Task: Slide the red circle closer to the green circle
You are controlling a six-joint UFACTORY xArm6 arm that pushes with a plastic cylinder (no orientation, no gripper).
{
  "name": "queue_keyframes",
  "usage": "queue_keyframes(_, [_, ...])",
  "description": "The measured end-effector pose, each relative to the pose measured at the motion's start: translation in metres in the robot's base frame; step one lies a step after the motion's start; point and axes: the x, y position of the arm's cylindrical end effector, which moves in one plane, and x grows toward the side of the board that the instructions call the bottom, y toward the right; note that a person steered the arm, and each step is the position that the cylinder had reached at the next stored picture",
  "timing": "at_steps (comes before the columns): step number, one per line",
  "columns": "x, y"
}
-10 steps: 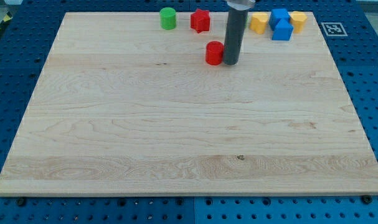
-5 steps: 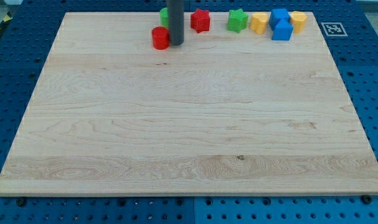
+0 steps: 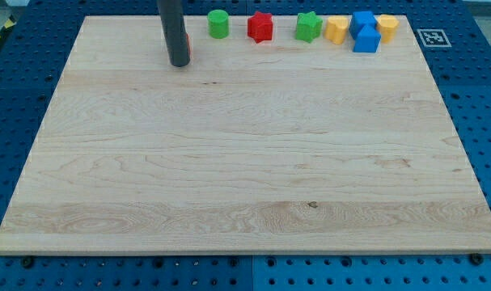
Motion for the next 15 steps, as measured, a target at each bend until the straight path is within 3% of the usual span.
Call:
queue_keyframes(6, [-0.042, -0.010])
queue_keyframes(10, [-0.072, -0.049])
queue_keyframes(12, [-0.048, -0.053])
queue_keyframes(15, [-0.045, -0.025])
